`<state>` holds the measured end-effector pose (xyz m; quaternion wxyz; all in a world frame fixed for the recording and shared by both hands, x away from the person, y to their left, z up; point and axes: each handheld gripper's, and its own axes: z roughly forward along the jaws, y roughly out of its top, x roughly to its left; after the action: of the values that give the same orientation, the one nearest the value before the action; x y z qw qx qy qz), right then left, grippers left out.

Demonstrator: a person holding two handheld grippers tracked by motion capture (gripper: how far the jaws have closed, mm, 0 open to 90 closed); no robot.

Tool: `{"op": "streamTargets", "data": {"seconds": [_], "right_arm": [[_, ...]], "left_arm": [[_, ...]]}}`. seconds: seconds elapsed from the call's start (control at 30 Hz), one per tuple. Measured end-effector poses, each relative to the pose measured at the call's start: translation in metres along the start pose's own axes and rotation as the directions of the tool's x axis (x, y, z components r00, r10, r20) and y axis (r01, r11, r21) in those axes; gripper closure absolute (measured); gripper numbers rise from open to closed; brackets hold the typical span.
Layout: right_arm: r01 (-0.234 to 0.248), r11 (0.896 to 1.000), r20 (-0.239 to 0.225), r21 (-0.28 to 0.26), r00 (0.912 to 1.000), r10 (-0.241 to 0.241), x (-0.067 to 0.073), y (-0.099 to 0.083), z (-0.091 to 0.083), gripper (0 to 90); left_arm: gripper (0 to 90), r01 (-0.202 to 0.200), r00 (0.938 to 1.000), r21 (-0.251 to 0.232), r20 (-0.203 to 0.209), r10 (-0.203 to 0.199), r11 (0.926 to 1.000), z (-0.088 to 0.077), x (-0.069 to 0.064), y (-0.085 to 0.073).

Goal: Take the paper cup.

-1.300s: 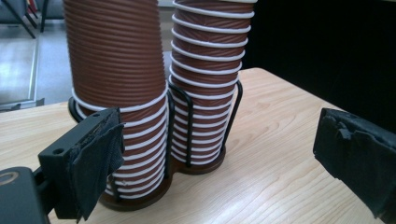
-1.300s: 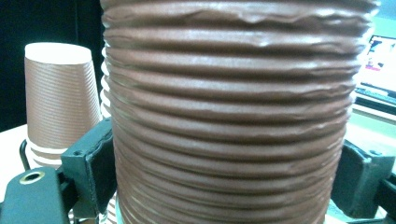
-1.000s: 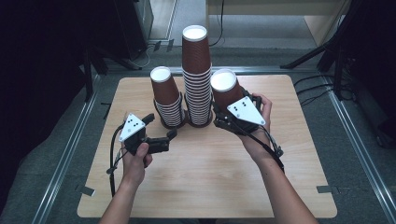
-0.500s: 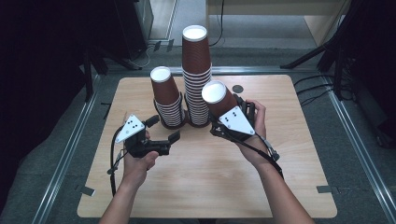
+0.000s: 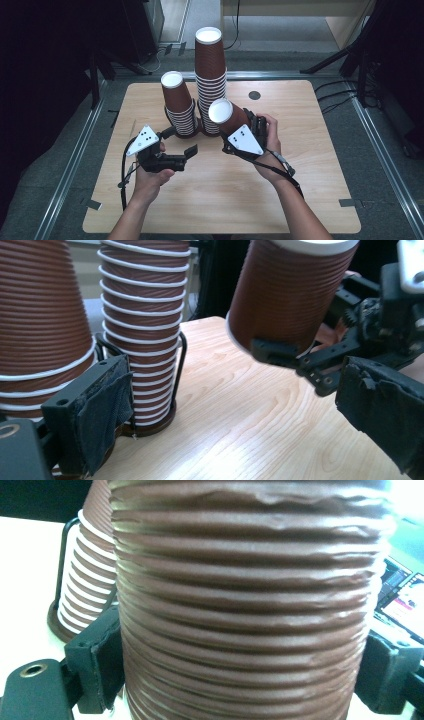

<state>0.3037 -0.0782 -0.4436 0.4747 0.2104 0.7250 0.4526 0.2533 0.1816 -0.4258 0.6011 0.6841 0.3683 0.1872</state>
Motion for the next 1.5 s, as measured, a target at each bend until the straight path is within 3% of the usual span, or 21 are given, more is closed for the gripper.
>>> {"op": "streamTargets", "data": {"seconds": [0.33, 0.37, 0.77, 1.17, 1.5], "right_arm": [[0.043, 0.999, -0.06, -0.014, 0.9973, -0.044, 0.016, -0.002, 0.001, 11.5], [0.061, 0.998, -0.072, -0.018, 0.9955, -0.063, 0.02, -0.001, 0.001, 11.5], [0.099, 0.995, -0.126, -0.027, 0.9868, -0.101, 0.036, 0.0, 0.004, 11.4], [0.139, 0.988, -0.201, -0.06, 0.9682, -0.149, 0.055, 0.002, 0.002, 11.2], [0.16, 0.985, -0.226, -0.069, 0.9588, -0.171, 0.061, 0.002, 0.002, 11.1]], "left_arm": [[3.9, 0.0, 0.9998, 0.006, 0.018, 0.0, 1.0, 0.001, -0.005, 0.001], [3.9, -0.003, 0.9998, 0.006, 0.021, 0.003, 1.0, 0.002, -0.006, 0.0], [4.0, -0.005, 0.9994, 0.005, 0.036, 0.005, 1.0, 0.002, -0.009, 0.001], [7.1, -0.008, 0.9994, 0.007, 0.035, 0.007, 0.9999, 0.003, -0.01, 0.0], [14.7, -0.022, 0.9985, 0.017, 0.051, 0.021, 0.9996, 0.005, -0.013, 0.0]]}}
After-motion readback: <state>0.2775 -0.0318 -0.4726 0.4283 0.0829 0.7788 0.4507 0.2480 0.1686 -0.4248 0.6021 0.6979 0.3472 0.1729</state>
